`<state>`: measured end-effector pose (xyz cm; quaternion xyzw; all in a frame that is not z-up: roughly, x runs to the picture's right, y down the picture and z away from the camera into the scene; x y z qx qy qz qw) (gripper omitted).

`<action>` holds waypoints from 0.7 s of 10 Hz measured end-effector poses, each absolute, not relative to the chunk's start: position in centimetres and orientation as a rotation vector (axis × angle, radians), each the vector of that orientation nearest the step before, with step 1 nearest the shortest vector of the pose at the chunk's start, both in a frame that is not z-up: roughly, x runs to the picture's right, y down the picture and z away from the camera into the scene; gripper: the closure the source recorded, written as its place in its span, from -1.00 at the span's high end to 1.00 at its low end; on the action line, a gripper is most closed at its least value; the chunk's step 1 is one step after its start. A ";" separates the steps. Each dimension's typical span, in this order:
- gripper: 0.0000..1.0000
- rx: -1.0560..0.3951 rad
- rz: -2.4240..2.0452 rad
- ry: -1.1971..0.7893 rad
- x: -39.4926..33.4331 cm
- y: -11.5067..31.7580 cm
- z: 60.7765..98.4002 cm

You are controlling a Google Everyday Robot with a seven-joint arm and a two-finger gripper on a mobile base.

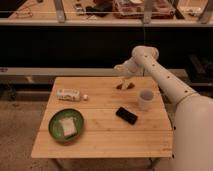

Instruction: Place the pepper in the ceramic cup

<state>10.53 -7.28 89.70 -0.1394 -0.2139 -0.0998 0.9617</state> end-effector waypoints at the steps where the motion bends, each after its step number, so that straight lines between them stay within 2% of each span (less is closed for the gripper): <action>1: 0.60 -0.274 -0.200 -0.418 10.9 -7.1 90.5; 7: 0.60 -0.274 -0.149 -0.316 13.9 -4.9 95.9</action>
